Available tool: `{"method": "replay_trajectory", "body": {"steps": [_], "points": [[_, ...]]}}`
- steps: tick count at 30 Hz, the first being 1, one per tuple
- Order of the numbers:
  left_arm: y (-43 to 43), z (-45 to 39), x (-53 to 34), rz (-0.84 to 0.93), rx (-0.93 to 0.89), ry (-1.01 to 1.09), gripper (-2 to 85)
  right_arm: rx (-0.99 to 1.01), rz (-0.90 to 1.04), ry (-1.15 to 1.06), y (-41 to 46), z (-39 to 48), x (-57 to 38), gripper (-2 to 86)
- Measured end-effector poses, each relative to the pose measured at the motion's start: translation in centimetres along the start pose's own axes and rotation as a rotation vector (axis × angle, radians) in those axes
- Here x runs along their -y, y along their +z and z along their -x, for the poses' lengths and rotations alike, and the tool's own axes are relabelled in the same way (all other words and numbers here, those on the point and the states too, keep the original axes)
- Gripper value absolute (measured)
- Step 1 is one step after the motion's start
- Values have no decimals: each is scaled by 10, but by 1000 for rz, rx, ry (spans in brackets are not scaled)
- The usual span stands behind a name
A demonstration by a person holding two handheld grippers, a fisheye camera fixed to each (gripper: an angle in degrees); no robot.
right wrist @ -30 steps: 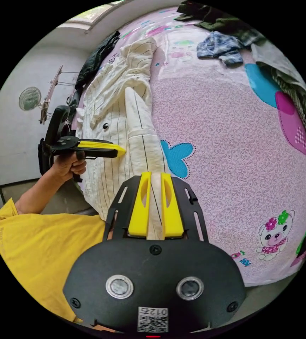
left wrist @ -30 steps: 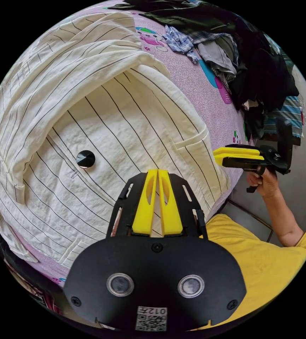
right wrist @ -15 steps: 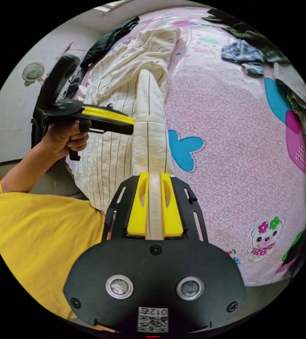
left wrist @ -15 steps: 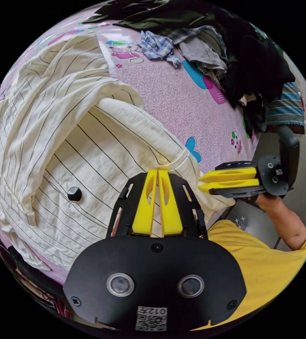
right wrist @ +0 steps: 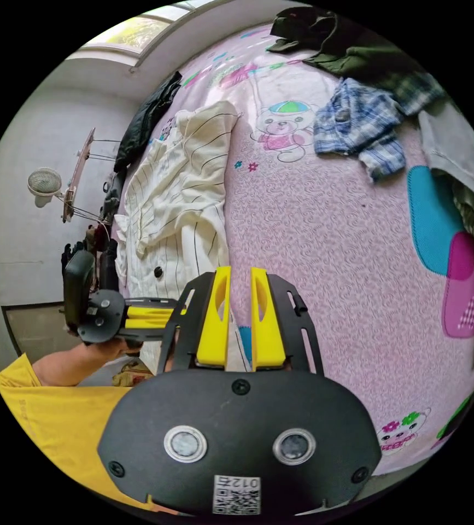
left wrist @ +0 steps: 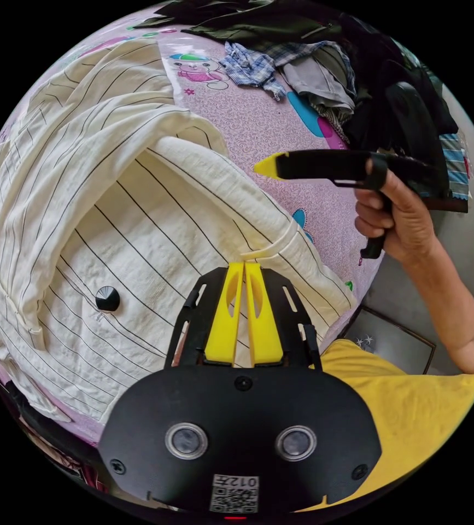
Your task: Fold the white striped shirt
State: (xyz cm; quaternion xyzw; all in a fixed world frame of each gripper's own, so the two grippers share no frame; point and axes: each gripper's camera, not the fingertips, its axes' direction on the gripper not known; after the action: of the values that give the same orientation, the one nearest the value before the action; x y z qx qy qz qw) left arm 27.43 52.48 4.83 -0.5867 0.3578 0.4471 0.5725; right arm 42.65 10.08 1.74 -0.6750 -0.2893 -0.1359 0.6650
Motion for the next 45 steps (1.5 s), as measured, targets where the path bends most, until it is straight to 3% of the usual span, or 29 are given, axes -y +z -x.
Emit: {"method": "replay_trajectory", "body": {"steps": [9, 13, 21, 24, 31, 39, 45], "points": [[-5, 11, -1, 8, -57, -10, 5, 40, -6, -1, -3, 7, 14, 44], [-8, 14, -3, 4, -74, -11, 4, 151, -26, 25, -11, -2, 15, 57], [-18, 16, -8, 6, -84, -15, 4, 81, 67, -63, -2, 19, 20, 24], [-22, 16, -11, 6, -88, -17, 5, -114, 59, -164, -19, 34, 28, 13], [-30, 13, -19, 0, -92, -12, 4, -471, 249, -430, -20, 83, 35, 9], [-66, 10, -29, -62, -36, -7, 4, -207, 64, -203, -71, 55, -5, 36], [-91, 11, -9, -79, -34, -27, 4, -7, 132, -143, -85, 36, -82, 80]]}}
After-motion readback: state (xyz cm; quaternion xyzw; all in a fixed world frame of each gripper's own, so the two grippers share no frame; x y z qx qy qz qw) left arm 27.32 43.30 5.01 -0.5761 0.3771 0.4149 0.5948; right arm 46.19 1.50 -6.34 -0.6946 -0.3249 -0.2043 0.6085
